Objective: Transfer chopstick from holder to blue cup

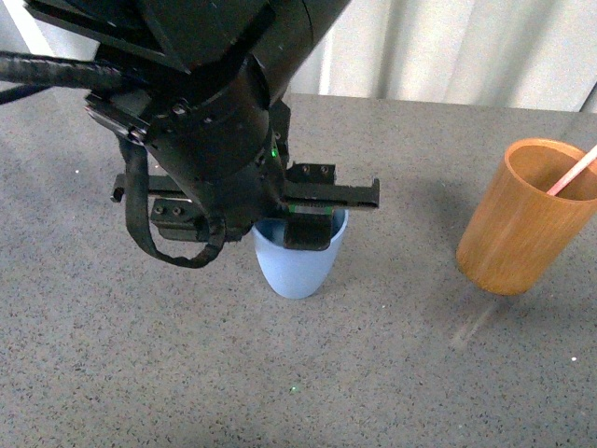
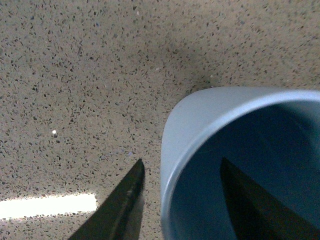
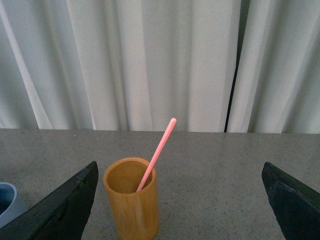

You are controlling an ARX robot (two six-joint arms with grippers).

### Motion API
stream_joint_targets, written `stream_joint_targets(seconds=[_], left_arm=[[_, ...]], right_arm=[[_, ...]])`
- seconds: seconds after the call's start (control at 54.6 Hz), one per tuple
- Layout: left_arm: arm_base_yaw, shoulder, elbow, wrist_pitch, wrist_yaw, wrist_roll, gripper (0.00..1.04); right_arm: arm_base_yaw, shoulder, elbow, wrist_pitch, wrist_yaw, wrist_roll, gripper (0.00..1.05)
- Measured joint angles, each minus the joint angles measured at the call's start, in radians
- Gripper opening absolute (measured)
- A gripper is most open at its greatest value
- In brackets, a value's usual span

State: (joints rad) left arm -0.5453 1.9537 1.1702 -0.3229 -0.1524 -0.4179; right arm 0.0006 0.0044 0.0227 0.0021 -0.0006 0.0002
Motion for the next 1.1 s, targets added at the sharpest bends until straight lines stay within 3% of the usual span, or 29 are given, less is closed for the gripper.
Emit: stream_joint_targets(seconds=[0.22, 0.312, 0.385, 0.458, 0.568, 0.696, 0.806, 1.099], left_arm=[[0.105, -0.230, -0.129, 0.135, 0.011, 0.019, 0.86], [0.182, -0.399, -0.245, 0.290, 0.043, 0.053, 0.99], [0.251, -0.544, -0.442, 0.687, -0.073, 0.197, 0.85], [0.341, -0.701, -0.608, 0.905, -0.010, 0.299, 0.73], [0.468, -0.975, -0.806, 0.935, 0.059, 0.373, 0.49], [0.516, -1.059, -0.888, 0.945, 0.141, 0.396, 0.28], [0.539, -1.108, -0.963, 0.945, 0.150, 0.403, 0.04], [0.544, -1.268, -1.064, 0.892, 0.151, 0.410, 0.04]], right_arm=[[0.000, 0.000, 0.000, 0.000, 0.000, 0.000, 0.95], [0.000, 0.000, 0.000, 0.000, 0.000, 0.000, 0.95], [0.000, 0.000, 0.000, 0.000, 0.000, 0.000, 0.95], [0.000, 0.000, 0.000, 0.000, 0.001, 0.000, 0.95], [0.000, 0.000, 0.000, 0.000, 0.000, 0.000, 0.95], [0.000, 0.000, 0.000, 0.000, -0.001, 0.000, 0.95], [0.000, 0.000, 0.000, 0.000, 0.004, 0.000, 0.95], [0.000, 0.000, 0.000, 0.000, 0.001, 0.000, 0.95]])
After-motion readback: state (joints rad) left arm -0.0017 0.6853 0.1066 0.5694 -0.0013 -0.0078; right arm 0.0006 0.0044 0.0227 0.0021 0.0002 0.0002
